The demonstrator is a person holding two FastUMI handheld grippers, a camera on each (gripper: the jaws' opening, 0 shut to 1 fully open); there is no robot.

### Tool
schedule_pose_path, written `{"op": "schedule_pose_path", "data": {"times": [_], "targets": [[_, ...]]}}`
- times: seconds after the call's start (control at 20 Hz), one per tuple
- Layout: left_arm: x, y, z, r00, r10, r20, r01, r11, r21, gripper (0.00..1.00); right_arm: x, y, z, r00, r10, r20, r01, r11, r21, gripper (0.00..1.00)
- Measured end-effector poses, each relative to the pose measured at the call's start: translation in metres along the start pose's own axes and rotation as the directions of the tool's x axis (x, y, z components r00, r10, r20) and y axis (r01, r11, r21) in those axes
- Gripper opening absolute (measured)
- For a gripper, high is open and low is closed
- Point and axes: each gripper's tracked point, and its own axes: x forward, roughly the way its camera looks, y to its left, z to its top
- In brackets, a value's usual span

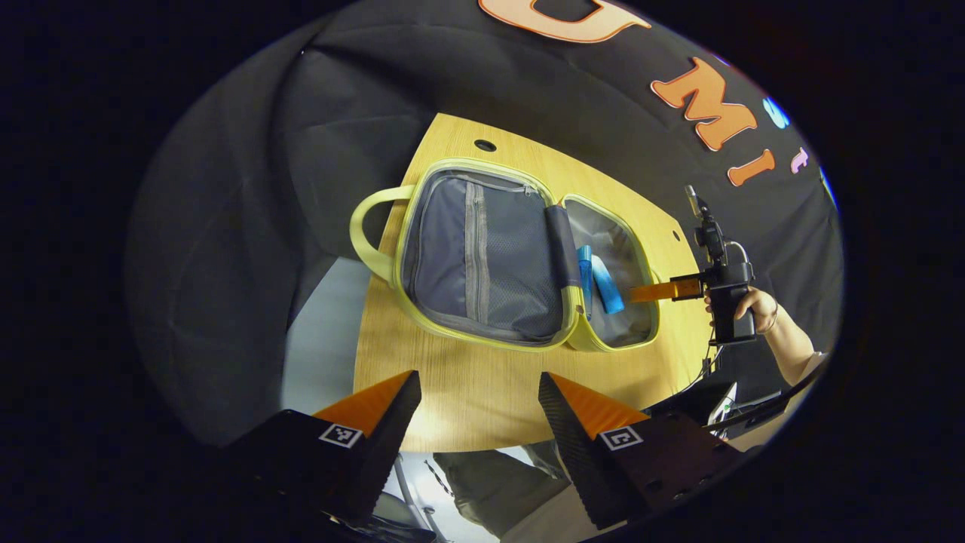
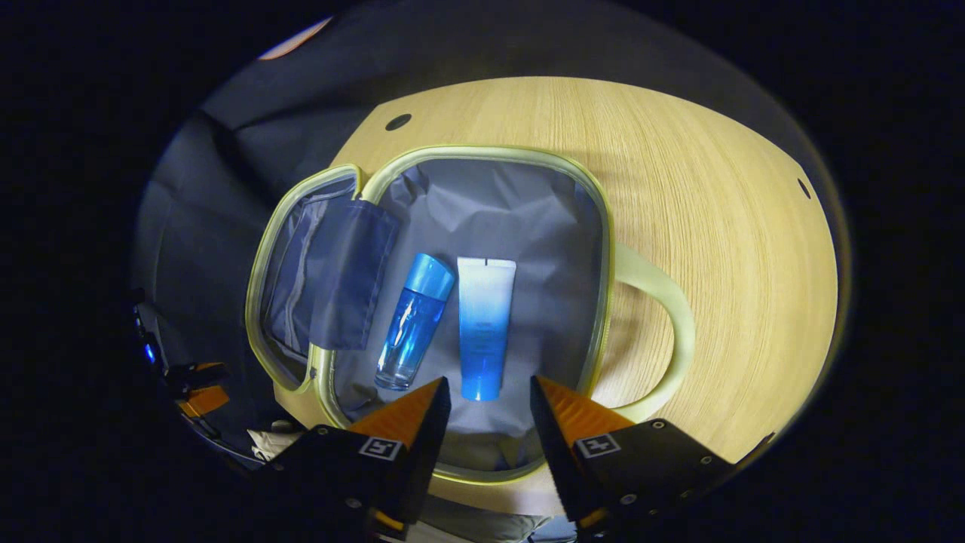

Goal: First open the suitcase, pack the skin care products into it, and then close the suitcase.

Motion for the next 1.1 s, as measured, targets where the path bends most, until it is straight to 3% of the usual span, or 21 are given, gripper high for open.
{"op": "schedule_pose_path", "data": {"times": [0.05, 0.15, 0.3, 0.5, 0.6, 0.7, 0.95, 1.1], "targets": [[0.001, 0.003, 0.004, 1.0, -0.003, 0.01, 0.003, 1.0, -0.015, 0.98, -0.005, 0.002, 0.001, 1.0, -0.001, 0.022, 0.001, 1.0, -0.009, 0.81], [0.001, 0.014, 0.018, 0.998, -0.008, 0.055, 0.011, 0.998, -0.064, 0.98, -0.02, 0.006, 0.009, 0.995, 0.007, 0.095, -0.006, 1.0, -0.013, 0.94], [0.0, 0.041, 0.057, 0.987, -0.01, 0.163, 0.032, 0.991, -0.132, 0.98, -0.05, 0.023, 0.022, 0.973, 0.046, 0.228, -0.049, 0.999, 0.005, 0.96], [0.021, 0.111, 0.116, 0.947, -0.008, 0.322, 0.085, 0.97, -0.228, 0.97, -0.097, 0.046, 0.024, 0.943, 0.108, 0.315, -0.145, 0.985, 0.097, 0.96], [0.039, 0.136, 0.125, 0.945, -0.011, 0.327, 0.109, 0.953, -0.283, 0.98, -0.109, 0.048, 0.024, 0.929, 0.111, 0.352, -0.168, 0.976, 0.135, 0.96], [0.065, 0.147, 0.134, 0.942, -0.059, 0.331, 0.174, 0.927, -0.331, 0.98, -0.12, 0.044, 0.018, 0.922, 0.093, 0.375, -0.164, 0.973, 0.164, 0.96], [0.113, 0.162, 0.137, 0.956, -0.079, 0.282, 0.189, 0.902, -0.388, 0.98, -0.123, 0.033, -0.005, 0.925, 0.039, 0.377, -0.138, 0.961, 0.238, 0.96], [0.124, 0.151, 0.143, 0.948, -0.135, 0.29, 0.244, 0.891, -0.383, 0.96, -0.126, 0.02, -0.017, 0.929, 0.01, 0.37, -0.12, 0.954, 0.274, 0.96]]}}
